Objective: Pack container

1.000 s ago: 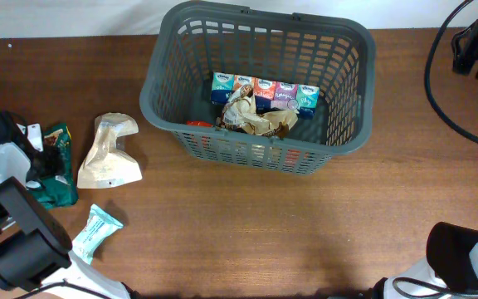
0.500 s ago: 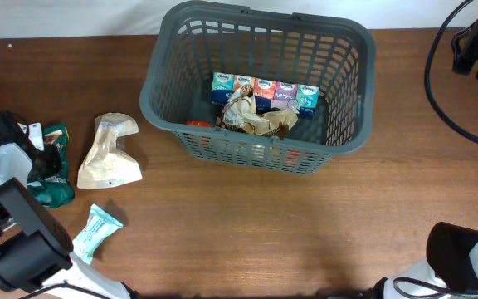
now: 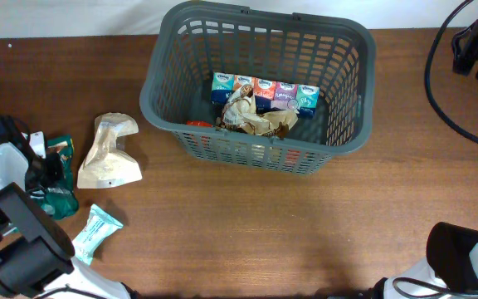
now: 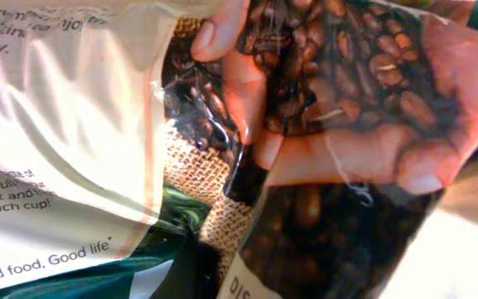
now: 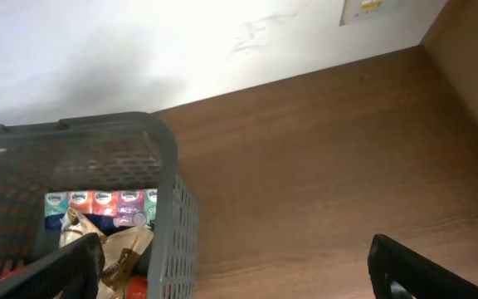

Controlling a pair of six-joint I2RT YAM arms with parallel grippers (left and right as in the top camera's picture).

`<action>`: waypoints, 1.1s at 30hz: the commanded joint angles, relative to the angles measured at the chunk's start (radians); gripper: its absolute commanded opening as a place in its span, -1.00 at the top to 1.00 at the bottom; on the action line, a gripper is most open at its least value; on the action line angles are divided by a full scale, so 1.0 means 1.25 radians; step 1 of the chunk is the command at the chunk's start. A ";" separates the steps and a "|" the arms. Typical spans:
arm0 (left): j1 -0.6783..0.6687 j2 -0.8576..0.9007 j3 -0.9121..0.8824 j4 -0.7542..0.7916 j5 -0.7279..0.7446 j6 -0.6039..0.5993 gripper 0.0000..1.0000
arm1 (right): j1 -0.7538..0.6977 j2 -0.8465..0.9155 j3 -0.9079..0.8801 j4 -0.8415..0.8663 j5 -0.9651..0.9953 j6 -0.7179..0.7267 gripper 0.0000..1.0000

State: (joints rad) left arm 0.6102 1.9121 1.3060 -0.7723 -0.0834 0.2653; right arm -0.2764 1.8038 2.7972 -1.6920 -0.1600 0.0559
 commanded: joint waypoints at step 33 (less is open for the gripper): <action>-0.002 -0.469 0.136 -0.001 0.336 -0.073 0.97 | -0.004 -0.009 -0.003 -0.005 -0.002 0.002 -0.98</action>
State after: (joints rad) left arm 0.6128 1.3949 1.3525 -0.8177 0.1711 0.1925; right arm -0.2764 1.8038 2.7972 -1.6920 -0.1600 0.0559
